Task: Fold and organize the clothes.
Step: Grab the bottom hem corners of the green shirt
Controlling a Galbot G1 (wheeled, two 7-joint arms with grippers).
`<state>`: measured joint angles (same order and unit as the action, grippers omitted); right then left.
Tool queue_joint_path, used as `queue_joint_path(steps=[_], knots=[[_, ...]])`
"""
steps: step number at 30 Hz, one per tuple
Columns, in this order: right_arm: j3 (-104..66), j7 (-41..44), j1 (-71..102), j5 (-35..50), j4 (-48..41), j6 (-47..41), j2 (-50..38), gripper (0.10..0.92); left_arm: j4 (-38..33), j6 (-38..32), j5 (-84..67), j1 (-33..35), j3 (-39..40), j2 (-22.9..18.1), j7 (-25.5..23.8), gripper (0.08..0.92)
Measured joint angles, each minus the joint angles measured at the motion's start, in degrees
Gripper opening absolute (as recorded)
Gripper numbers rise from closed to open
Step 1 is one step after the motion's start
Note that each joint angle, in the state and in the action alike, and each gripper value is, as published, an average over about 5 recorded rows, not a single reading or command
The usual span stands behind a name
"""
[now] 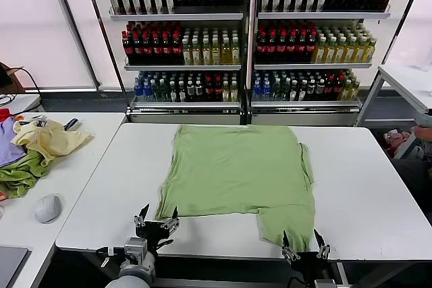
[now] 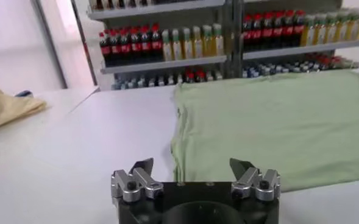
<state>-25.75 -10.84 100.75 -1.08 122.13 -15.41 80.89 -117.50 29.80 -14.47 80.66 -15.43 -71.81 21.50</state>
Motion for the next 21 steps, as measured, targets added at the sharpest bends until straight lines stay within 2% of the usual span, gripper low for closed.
queue_joint_path(steps=[5, 8, 21], knots=[[0.2, -0.3, 0.8, -0.1, -0.1, -0.3, 0.0, 0.823, 0.8, 1.0, -0.9, -0.7, 0.4, 0.0, 0.8, 0.813], [0.5, -0.6, 1.2, 0.1, -0.2, -0.4, 0.0, 0.806, 1.3, 1.6, -1.6, -1.0, 0.8, 0.0, 1.3, 0.757], [0.8, -0.5, 2.7, 3.3, -0.4, -0.5, -0.1, 0.474, 1.8, 2.6, -6.1, -1.2, 1.3, 0.9, 2.4, 0.385]])
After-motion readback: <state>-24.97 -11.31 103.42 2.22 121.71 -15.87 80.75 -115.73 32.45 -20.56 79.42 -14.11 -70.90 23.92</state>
